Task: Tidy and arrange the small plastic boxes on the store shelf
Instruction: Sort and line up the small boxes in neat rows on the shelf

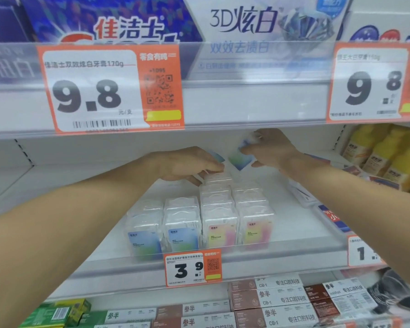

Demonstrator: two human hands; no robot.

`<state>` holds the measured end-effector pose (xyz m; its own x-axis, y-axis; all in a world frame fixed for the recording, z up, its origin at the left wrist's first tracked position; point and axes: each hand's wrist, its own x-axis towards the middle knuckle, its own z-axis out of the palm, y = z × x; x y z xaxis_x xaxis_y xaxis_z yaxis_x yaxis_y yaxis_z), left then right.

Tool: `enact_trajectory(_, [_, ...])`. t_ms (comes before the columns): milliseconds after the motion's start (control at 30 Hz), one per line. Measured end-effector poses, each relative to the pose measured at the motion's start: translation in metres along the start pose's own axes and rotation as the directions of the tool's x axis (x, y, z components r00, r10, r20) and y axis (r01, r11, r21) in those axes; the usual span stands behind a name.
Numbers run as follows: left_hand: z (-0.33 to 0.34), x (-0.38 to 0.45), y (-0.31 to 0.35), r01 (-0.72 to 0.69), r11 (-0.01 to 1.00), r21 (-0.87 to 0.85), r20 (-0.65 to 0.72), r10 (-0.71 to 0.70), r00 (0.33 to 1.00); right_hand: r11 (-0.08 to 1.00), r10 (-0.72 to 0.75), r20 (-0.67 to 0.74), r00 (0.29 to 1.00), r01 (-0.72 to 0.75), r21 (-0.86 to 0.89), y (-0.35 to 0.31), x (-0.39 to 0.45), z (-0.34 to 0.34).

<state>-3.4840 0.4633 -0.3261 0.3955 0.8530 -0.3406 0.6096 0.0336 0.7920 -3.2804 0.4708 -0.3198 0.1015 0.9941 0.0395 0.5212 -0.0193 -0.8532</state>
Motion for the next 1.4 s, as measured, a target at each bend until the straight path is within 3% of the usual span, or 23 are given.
enact_trajectory(100, [-0.015,0.000,-0.011,-0.040,0.998,0.046,-0.229,0.049,0.972,0.992,-0.032,-0.039,0.999,0.036,0.119,-0.011,0.003,0.009])
enact_trajectory(167, [-0.028,0.000,-0.023,-0.033,0.977,0.210,-0.393,0.115,0.912,0.976,-0.050,0.009,0.999,0.047,0.211,-0.021,0.003,0.017])
enact_trajectory(233, [-0.042,-0.002,-0.039,0.047,0.906,0.420,-0.456,0.165,0.875,0.963,-0.097,0.101,0.990,0.068,0.261,-0.033,0.003,0.030])
enact_trajectory(367, [-0.063,-0.005,-0.079,0.194,0.760,0.621,-0.366,0.062,0.929,0.979,-0.169,0.332,0.928,0.119,0.168,-0.055,0.001,0.059])
enact_trajectory(467, [-0.072,-0.001,-0.111,0.136,0.789,0.599,-0.284,0.051,0.957,0.965,-0.174,0.484,0.858,0.247,-0.091,-0.067,-0.006,0.073])
enact_trajectory(567, [-0.071,-0.003,-0.119,0.122,0.816,0.565,-0.351,0.105,0.931,0.907,-0.156,0.586,0.795,0.351,-0.234,-0.069,-0.010,0.081])
enact_trajectory(733, [-0.078,-0.010,-0.118,0.147,0.784,0.603,-0.390,0.129,0.912,0.909,-0.134,0.541,0.831,0.320,-0.267,-0.069,-0.005,0.085])
enact_trajectory(833, [-0.092,-0.020,-0.114,0.122,0.907,0.403,-0.440,0.076,0.895,0.925,-0.114,0.491,0.864,0.272,-0.264,-0.067,0.001,0.084])
enact_trajectory(933, [-0.100,-0.031,-0.111,0.161,0.962,0.219,-0.462,-0.043,0.886,0.927,-0.109,0.460,0.881,0.257,-0.273,-0.064,0.004,0.087])
enact_trajectory(1033, [-0.100,-0.039,-0.110,0.228,0.953,0.199,-0.516,-0.096,0.851,0.931,-0.105,0.439,0.892,0.243,-0.272,-0.065,0.004,0.090])
enact_trajectory(1100, [-0.100,-0.043,-0.106,0.189,0.966,0.179,-0.519,-0.070,0.852,0.932,-0.103,0.434,0.895,0.239,-0.272,-0.067,0.003,0.092])
enact_trajectory(1233, [-0.099,-0.049,-0.091,0.117,0.959,0.259,-0.450,0.013,0.893,0.928,-0.102,0.509,0.855,0.266,-0.260,-0.071,-0.002,0.090])
enact_trajectory(1400, [-0.085,-0.051,-0.081,0.065,0.882,0.467,-0.306,0.093,0.948,0.892,-0.039,0.569,0.821,0.285,-0.351,-0.074,-0.012,0.086])
